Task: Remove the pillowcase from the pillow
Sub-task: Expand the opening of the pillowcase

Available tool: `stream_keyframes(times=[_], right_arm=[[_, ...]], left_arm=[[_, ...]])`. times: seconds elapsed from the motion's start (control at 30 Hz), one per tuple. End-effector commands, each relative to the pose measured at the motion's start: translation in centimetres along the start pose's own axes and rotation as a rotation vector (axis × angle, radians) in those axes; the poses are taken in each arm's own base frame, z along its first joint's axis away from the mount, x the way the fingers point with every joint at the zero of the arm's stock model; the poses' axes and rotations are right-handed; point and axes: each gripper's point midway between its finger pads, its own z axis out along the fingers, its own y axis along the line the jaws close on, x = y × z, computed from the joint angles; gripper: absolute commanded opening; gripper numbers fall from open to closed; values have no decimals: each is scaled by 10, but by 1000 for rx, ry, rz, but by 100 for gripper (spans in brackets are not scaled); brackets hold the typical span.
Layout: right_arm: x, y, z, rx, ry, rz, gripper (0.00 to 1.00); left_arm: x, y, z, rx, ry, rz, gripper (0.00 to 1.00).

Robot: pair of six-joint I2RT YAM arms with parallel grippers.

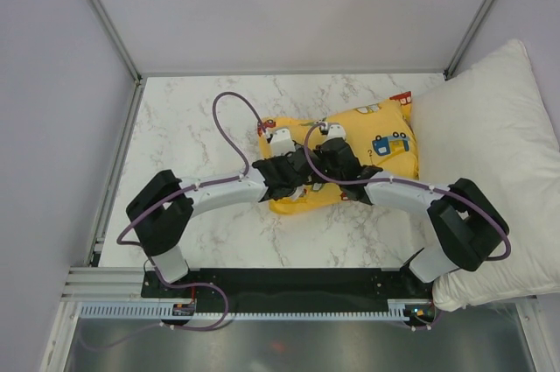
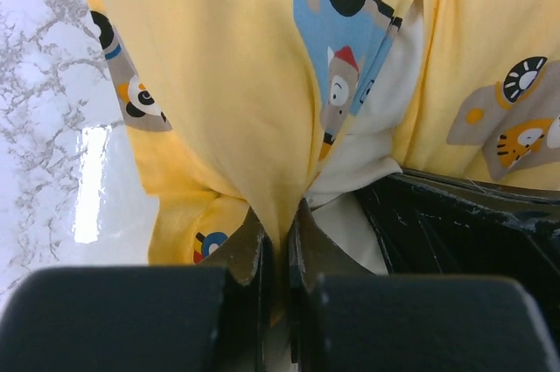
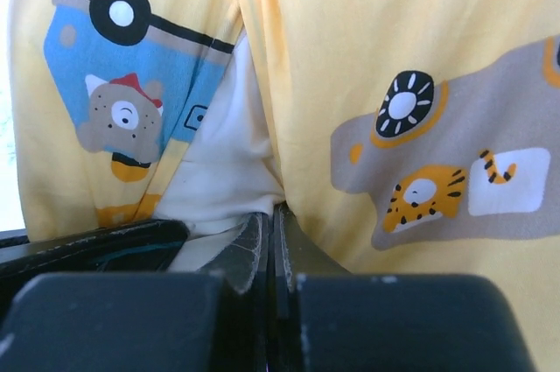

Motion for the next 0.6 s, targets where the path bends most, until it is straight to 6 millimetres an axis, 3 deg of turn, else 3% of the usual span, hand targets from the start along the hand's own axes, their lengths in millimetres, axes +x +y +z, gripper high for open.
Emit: stream_keyframes(times=[0.0, 0.23, 0.57], right_arm=[[16, -96, 6, 365, 29, -40, 0], [13, -135, 9, 449, 52, -6, 0], [14, -159, 12, 501, 76, 5, 0]], left_arm=[[-1, 25, -29, -15, 43, 26, 2], [-3, 41, -39, -11, 37, 20, 2], [-2, 65, -45, -31, 33, 17, 2]])
